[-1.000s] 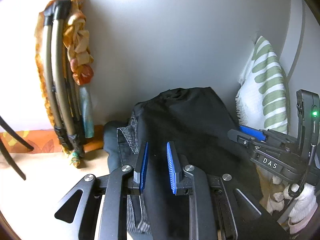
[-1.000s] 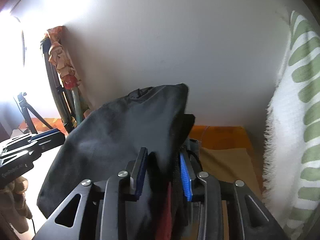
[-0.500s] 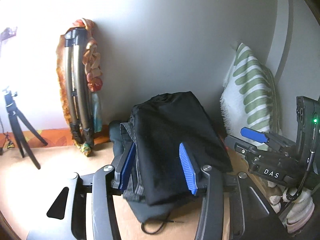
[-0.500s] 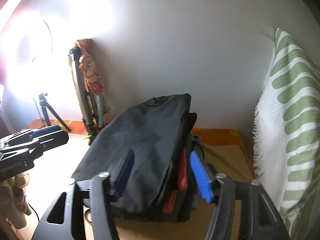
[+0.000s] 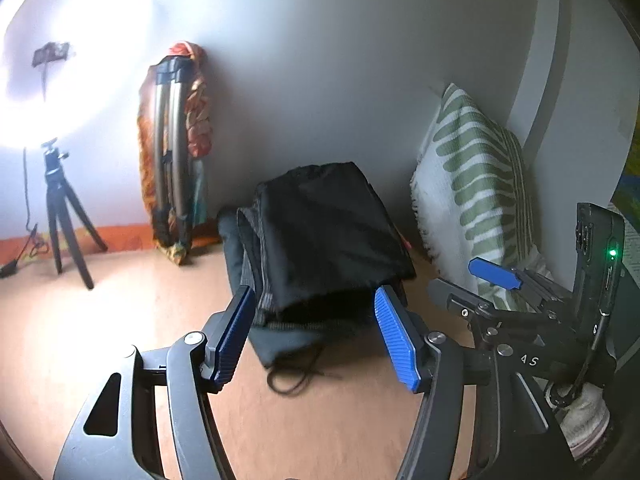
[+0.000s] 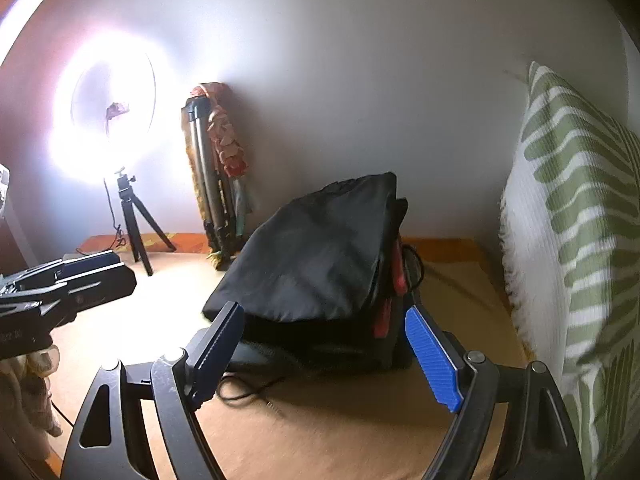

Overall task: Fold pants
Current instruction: 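Open both grippers and pull back from the stack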

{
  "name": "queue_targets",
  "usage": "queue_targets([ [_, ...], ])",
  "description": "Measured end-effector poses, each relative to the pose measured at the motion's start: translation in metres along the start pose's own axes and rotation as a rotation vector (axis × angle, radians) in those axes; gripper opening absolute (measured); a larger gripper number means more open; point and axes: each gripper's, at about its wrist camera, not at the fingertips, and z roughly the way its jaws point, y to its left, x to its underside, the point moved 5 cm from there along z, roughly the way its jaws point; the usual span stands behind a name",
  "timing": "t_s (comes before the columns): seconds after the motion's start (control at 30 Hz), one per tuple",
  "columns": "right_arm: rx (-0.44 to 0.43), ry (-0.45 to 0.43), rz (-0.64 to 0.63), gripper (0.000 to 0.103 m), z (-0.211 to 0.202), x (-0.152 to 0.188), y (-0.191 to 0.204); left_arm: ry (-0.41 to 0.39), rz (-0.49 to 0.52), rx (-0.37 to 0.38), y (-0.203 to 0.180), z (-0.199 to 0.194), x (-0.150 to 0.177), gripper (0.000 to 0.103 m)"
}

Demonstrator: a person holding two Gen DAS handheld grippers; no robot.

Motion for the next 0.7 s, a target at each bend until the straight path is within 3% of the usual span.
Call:
queue_targets([
  [0.7, 0.054, -0.048, -0.004, 0.096, -0.071, 0.062, 0.055, -0.007, -0.052, -0.104, 0.029, -0.072, 0.082, 0.063],
])
